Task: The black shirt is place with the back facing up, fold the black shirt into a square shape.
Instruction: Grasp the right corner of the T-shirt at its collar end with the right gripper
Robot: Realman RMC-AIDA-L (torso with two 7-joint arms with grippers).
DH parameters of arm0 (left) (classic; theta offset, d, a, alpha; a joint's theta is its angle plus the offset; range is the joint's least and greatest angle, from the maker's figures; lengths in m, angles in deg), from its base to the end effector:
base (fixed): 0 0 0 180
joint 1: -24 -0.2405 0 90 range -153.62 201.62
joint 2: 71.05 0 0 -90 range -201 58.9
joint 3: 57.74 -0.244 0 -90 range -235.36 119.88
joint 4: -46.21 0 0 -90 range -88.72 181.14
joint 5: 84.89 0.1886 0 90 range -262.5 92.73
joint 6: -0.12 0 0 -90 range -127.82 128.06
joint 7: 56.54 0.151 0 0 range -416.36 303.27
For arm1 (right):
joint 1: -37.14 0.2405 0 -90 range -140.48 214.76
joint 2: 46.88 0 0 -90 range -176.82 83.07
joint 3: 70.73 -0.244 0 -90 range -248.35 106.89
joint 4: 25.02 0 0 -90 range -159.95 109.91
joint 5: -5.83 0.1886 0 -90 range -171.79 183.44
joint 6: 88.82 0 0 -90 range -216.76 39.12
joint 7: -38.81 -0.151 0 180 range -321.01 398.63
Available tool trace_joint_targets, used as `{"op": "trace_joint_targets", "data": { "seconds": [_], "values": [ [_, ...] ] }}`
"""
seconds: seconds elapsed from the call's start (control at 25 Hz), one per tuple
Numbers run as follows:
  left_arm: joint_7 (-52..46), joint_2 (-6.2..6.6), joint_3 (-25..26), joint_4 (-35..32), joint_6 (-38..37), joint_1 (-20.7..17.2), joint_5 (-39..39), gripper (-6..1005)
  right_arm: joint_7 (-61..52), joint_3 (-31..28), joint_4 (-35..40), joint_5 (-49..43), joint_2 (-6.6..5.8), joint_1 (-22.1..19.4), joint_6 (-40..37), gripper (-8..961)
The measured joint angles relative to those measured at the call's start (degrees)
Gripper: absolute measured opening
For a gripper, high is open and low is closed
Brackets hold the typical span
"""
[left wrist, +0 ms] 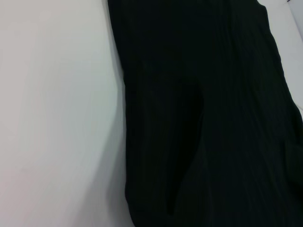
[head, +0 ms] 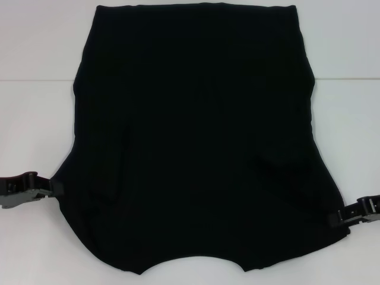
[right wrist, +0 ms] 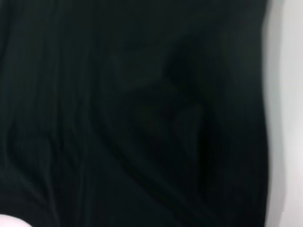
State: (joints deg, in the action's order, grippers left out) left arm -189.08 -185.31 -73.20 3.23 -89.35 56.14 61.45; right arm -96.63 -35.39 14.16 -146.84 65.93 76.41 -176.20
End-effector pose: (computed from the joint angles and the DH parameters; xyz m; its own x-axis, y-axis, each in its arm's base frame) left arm -0.3184 0.3071 0.0606 0.0573 0.8985 0.4353 0.9983 -0.0555 -0.0169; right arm 0.2925 0.3268 0.0322 0.2718 -0.9581 -0.0905 -0.9436 -0.2469 -0.2205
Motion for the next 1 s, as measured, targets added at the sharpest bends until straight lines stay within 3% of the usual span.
{"op": "trace_joint_targets", "data": {
  "seconds": [0.68,0.88,1.0],
  "values": [
    [0.0,0.09,0.1,0.0,0.3,0.2,0.0,28,-0.5,0.4,-1.1,1.0,0.67,0.8,-0.1,527],
    [0.0,0.09,0.1,0.0,0.3,0.2,0.0,28,-0.5,0.7,-1.2,1.0,0.67,0.8,-0.2,312],
    [0.0,0.09,0.1,0.0,0.3,0.2,0.0,28,-0.6,0.8,-1.2,1.0,0.67,0.8,-0.4,250]
  ]
}}
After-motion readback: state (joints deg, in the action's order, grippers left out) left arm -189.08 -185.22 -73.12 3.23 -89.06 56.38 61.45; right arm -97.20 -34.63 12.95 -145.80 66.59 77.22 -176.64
